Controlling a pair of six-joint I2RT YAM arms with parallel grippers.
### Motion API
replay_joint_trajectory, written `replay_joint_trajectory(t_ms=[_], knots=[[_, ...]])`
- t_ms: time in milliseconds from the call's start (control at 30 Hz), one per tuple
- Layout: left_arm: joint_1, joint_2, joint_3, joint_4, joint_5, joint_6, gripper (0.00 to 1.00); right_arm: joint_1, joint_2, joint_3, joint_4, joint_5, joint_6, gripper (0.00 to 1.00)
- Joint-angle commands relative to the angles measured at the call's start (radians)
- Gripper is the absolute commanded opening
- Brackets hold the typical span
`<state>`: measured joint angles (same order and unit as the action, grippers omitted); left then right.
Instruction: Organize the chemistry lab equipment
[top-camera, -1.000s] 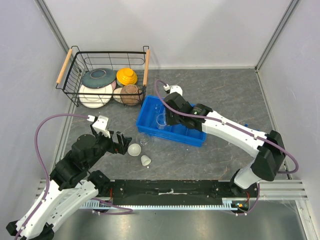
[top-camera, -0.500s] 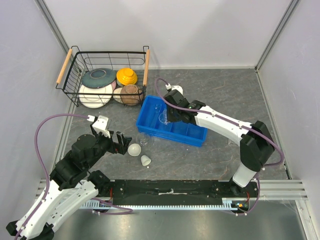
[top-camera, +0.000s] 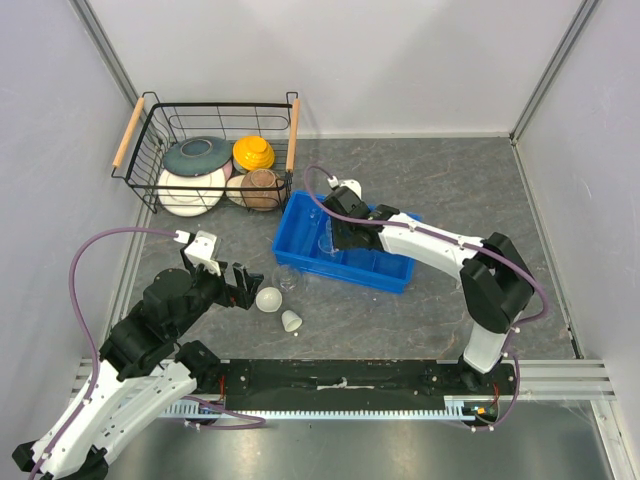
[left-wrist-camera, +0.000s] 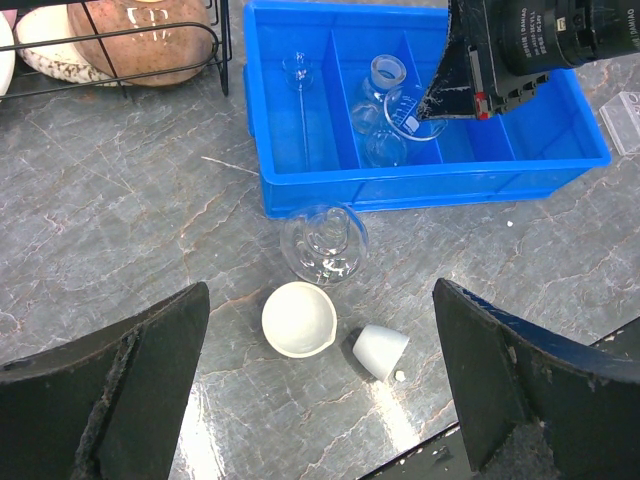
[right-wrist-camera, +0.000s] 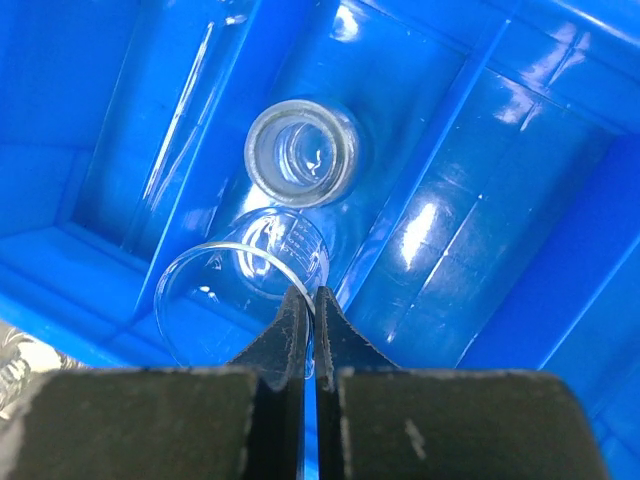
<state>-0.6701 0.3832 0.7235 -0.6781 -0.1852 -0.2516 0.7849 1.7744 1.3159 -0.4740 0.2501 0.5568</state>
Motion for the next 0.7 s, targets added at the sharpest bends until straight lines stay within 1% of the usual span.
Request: replay_joint_trajectory(t_ms=[0,233,433,667], knots=[[-0.002,-0.010,0.001,0.028,-0.020,0.023,1.00,-0.022,0.022,0.006,0.057,0.041,0.025,0.00],[-0.002,-0.007,0.001,0.028,-0.020,0.023,1.00,-0.049,0.056,0.025,0.077,0.072,0.034,0.00],[-0.002,-0.006,0.001,0.028,-0.020,0.023,1.00,-0.058,0.083,0.026,0.095,0.057,0.040,0.00],[-0.002,-0.001,0.002,0.028,-0.020,0.023,1.00,-0.049,0.054,-0.012,0.104,0.011,0.035,0.00]])
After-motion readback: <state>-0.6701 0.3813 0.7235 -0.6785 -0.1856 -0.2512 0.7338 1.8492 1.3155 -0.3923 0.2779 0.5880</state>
